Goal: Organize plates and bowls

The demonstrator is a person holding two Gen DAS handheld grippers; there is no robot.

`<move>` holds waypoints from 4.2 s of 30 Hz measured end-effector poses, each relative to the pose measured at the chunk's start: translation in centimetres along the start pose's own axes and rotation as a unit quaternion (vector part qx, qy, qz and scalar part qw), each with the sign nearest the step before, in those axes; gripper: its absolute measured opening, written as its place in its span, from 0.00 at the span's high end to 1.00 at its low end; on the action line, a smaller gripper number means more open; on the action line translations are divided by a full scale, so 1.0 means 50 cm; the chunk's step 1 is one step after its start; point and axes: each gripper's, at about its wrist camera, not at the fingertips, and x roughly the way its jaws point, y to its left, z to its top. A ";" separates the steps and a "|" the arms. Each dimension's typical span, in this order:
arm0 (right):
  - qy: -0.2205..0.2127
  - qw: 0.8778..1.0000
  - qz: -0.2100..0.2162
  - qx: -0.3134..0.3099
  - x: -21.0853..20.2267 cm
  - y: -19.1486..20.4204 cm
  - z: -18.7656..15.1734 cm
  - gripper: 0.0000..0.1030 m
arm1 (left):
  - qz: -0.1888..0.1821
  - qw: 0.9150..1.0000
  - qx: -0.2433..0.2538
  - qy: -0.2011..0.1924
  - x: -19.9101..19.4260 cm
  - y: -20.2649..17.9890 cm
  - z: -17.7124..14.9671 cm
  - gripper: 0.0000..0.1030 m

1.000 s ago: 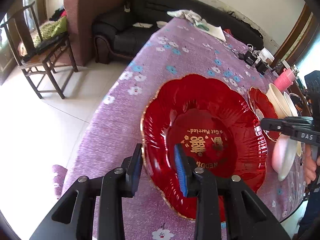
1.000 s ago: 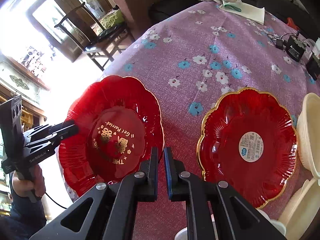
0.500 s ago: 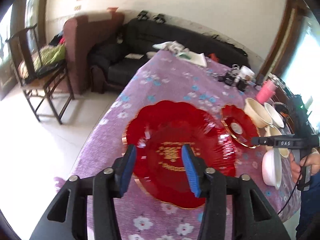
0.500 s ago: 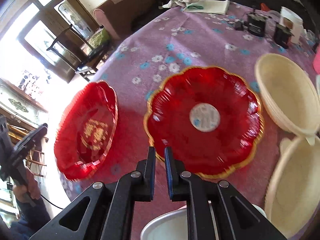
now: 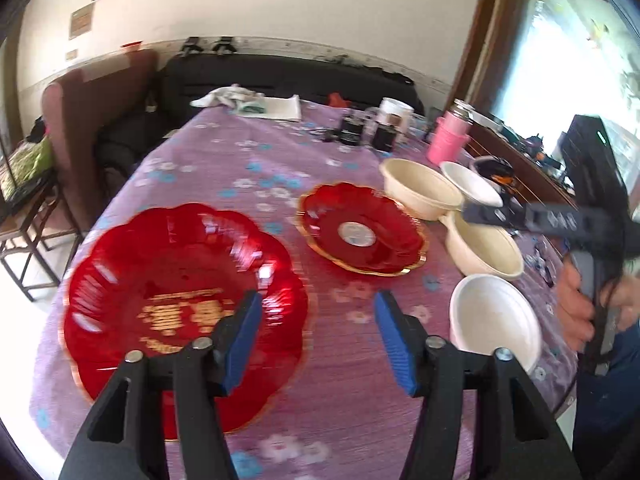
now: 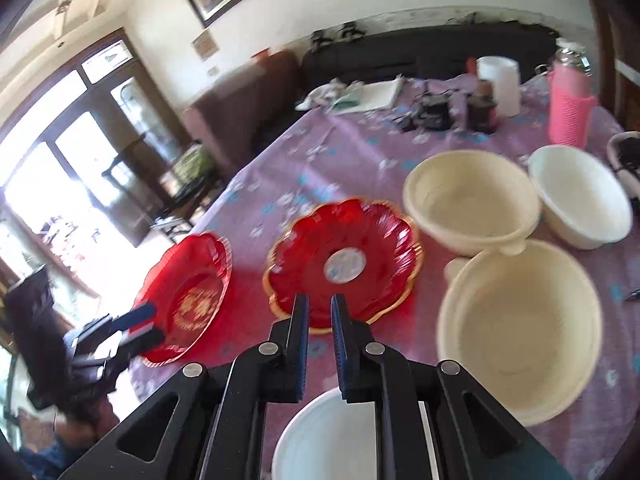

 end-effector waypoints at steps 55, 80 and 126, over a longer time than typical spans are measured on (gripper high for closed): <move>0.082 0.992 -0.035 0.089 0.166 -0.144 0.053 0.90 | 0.088 0.980 -0.077 0.159 0.314 0.007 0.153 0.73; 0.058 0.995 0.001 0.076 0.138 -0.126 0.059 0.90 | 0.082 0.988 -0.083 0.104 0.223 0.006 0.151 0.72; 0.114 0.992 0.047 -0.021 0.246 0.230 -0.009 0.90 | 0.124 0.971 -0.195 0.060 -0.014 0.298 -0.012 0.67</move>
